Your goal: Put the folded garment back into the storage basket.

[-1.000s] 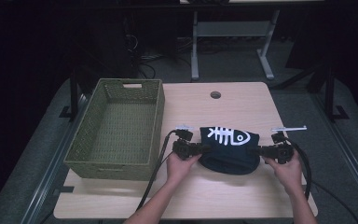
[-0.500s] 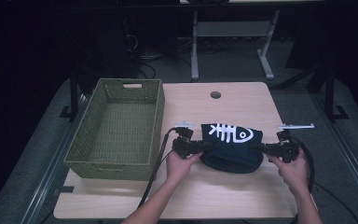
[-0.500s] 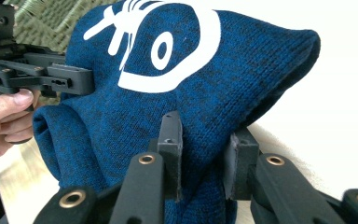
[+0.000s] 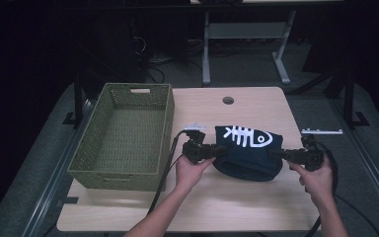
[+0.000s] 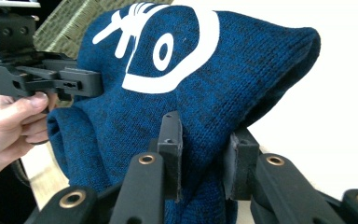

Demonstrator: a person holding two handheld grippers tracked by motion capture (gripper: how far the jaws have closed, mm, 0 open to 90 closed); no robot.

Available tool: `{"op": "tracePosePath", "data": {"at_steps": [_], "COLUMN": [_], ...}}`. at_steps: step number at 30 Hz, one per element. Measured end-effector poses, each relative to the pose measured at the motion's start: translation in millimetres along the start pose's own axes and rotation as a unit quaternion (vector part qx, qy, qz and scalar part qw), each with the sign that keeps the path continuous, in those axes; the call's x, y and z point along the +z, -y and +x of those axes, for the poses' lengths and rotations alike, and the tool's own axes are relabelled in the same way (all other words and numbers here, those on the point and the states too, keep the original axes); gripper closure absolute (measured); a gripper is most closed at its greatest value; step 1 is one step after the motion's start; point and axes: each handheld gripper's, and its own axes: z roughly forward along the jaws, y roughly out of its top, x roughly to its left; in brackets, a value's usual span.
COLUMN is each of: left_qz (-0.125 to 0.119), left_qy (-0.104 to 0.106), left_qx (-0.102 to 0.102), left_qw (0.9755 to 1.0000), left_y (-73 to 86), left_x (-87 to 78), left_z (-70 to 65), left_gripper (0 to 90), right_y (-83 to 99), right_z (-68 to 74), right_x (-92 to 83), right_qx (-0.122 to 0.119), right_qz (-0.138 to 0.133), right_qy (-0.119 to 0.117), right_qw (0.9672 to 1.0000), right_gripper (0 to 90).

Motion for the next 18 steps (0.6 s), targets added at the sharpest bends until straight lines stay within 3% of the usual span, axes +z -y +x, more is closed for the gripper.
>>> {"op": "tracePosePath", "data": {"at_steps": [18], "left_qz": [-0.012], "left_qy": [0.02], "left_qx": [0.006], "left_qw": [0.9997], "left_y": [-18.5], "left_x": [-18.3], "left_z": [-7.8], "left_gripper": [67.5], "right_y": [-13.5], "right_z": [14.8], "right_x": [-17.2], "right_qx": [-0.003], "right_qz": [-0.021], "right_qy": [-0.036], "right_qw": [0.9991], "right_gripper": [72.1]}}
